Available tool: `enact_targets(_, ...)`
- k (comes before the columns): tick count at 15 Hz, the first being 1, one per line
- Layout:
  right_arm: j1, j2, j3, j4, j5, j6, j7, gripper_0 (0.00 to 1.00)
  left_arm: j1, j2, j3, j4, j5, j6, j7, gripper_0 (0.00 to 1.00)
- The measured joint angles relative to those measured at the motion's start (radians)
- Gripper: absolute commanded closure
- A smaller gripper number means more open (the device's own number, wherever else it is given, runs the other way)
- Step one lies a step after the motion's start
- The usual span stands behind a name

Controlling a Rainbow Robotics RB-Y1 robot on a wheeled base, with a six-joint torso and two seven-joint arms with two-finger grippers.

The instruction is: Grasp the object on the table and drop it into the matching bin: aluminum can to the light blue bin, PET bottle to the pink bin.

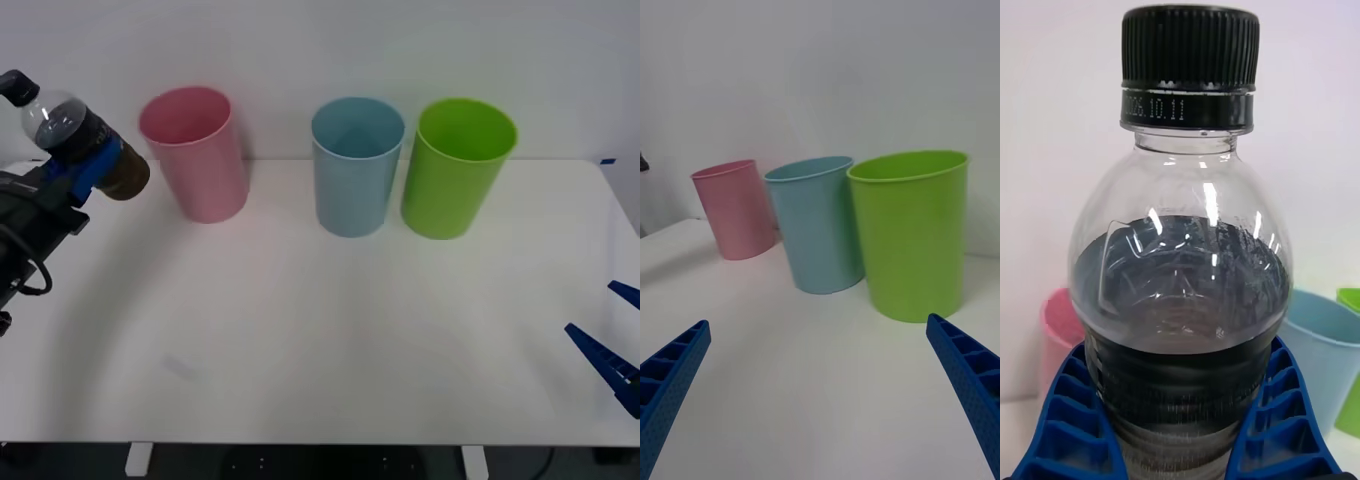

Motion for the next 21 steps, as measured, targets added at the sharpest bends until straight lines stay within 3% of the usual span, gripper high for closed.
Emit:
enact_targets(2,0.000,0.000,0.000,0.000,0.000,0.000,0.000,0.00,-0.080,0.000,-0.002,0.043,-0.047,0.007,0.034,1.00)
enact_targets(17,0.000,0.000,0.000,0.000,0.000,0.000,0.000,0.00,-0.627,0.000,0.002,0.619,-0.434,0.027,-0.042,1.00)
enact_targets(21,0.000,0.000,0.000,0.000,0.000,0.000,0.000,0.00,-0.721,0.000,-0.001,0.738,-0.485,0.053,-0.060,0.99)
